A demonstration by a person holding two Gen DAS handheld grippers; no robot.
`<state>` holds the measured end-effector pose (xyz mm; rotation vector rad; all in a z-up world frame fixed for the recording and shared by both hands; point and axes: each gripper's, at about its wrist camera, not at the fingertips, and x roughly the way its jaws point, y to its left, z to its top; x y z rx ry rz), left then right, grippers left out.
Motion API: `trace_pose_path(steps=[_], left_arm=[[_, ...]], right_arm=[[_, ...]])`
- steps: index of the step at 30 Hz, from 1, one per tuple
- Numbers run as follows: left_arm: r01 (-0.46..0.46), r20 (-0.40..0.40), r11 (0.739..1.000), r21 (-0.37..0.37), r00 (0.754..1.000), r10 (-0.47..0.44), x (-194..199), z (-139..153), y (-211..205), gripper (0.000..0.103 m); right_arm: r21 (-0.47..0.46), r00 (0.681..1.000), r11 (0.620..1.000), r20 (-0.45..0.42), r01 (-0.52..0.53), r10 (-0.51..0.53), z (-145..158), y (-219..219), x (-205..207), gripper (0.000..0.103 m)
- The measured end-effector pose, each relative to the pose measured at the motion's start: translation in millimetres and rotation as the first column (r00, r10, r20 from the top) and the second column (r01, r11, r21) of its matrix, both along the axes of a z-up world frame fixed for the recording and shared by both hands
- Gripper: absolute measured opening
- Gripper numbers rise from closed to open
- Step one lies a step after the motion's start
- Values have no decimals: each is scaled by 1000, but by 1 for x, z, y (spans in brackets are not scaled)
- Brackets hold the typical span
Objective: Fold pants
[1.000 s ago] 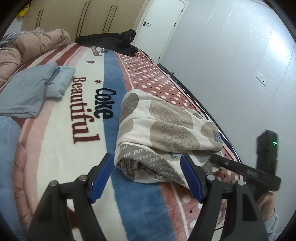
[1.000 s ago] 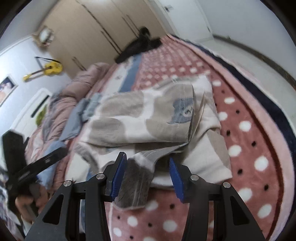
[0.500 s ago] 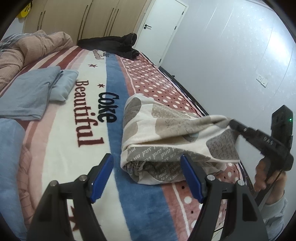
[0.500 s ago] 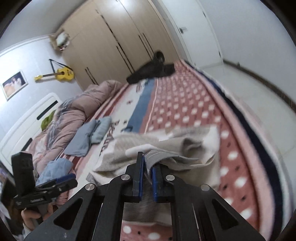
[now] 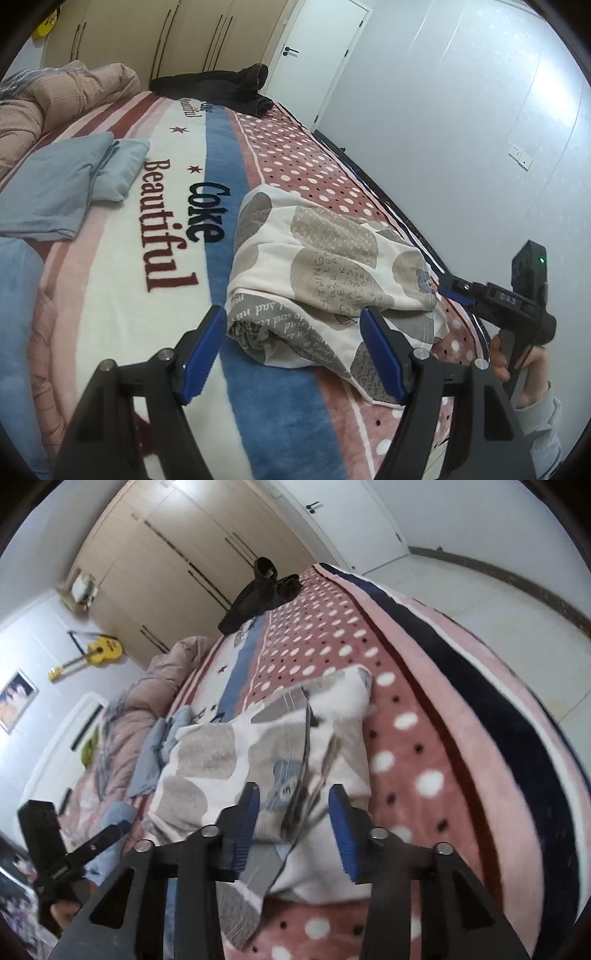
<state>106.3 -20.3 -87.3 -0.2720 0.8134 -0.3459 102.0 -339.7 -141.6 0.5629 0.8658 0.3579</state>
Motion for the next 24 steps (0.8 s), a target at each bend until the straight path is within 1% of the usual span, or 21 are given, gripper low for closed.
trace_pose_path(steps=[2,4,7,9,11,13,15,16,17,18,20,22,24], left_arm=[[-5,-3,1000,-5,1000,5,1,-1,1,71],[-6,-3,1000,-4,1000,6,1,-1,2,71],[-10,-2,1000,-1,1000,10,1,-1,4,71],[-14,2,1000,-5,1000,14,1,0,6,71],[-18,1,1000,-9,1000,18,1,0,8,71],[-18,0,1000,-14,1000,18,1,-1,9,71],[-12,3,1000,-11,1000,12,0,0,9,71],[-12,4,1000,-10,1000,12,0,0,9,71],[-11,3,1000,-11,1000,11,0,0,9,71],[-12,3,1000,-15,1000,12,0,-1,10,71],[-14,2,1000,-20,1000,14,1,-1,11,71],[-17,2,1000,-17,1000,17,0,-1,13,71],[-19,6,1000,-14,1000,19,-1,0,16,71]], right_arm=[[-15,1000,1000,-6,-6,6,-1,3,10,37],[-44,1000,999,-21,-15,14,-3,8,23,40],[-83,999,996,-35,-32,29,-5,18,39,40],[-70,998,996,-9,-58,57,1,24,38,40],[-84,996,993,12,-86,88,6,34,39,39],[-127,996,988,-7,-84,83,6,39,42,39],[-133,997,988,-13,-76,75,4,40,47,39],[-132,997,988,-15,-75,74,3,40,48,31],[-132,997,989,-20,-72,70,1,41,51,14],[-131,997,989,-24,-75,72,1,41,51,10],[-136,998,988,-16,-69,67,2,43,54,6],[-142,998,988,3,-64,65,9,44,55,6],[-119,998,991,25,-60,63,21,43,51,6]])
